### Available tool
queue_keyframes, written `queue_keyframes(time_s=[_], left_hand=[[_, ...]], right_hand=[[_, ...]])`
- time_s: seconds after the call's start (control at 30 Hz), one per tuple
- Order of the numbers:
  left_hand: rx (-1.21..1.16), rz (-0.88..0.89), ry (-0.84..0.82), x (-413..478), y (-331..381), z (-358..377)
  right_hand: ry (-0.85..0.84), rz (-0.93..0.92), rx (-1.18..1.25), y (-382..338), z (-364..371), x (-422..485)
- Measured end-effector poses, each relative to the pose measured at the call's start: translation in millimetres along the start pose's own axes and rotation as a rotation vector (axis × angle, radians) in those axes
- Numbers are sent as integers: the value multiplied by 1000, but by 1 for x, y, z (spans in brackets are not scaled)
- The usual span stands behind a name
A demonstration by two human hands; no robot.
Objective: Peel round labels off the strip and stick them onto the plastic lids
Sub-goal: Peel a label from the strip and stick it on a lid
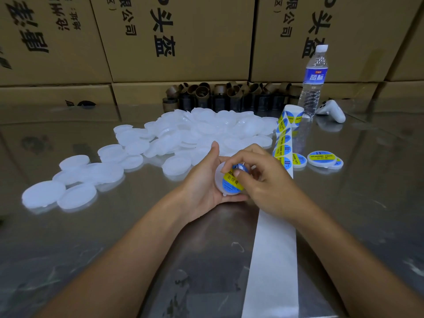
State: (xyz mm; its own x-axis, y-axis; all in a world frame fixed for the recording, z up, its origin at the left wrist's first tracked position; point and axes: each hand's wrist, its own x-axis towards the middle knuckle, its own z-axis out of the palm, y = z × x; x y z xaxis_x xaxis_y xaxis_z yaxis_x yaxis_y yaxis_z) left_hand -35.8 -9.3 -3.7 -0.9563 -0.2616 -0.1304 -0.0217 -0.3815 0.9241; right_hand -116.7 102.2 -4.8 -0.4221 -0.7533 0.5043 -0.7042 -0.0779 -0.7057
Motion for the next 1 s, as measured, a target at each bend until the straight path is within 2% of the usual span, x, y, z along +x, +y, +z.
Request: queue_keyframes(time_s=[0.53, 1.0], left_hand=[[-21, -12, -42, -1, 0, 1], [-27, -15, -56, -1, -1, 2]], right_hand=[[-7, -33, -96, 0, 2, -2], [-35, 11, -137, 0, 0, -2]])
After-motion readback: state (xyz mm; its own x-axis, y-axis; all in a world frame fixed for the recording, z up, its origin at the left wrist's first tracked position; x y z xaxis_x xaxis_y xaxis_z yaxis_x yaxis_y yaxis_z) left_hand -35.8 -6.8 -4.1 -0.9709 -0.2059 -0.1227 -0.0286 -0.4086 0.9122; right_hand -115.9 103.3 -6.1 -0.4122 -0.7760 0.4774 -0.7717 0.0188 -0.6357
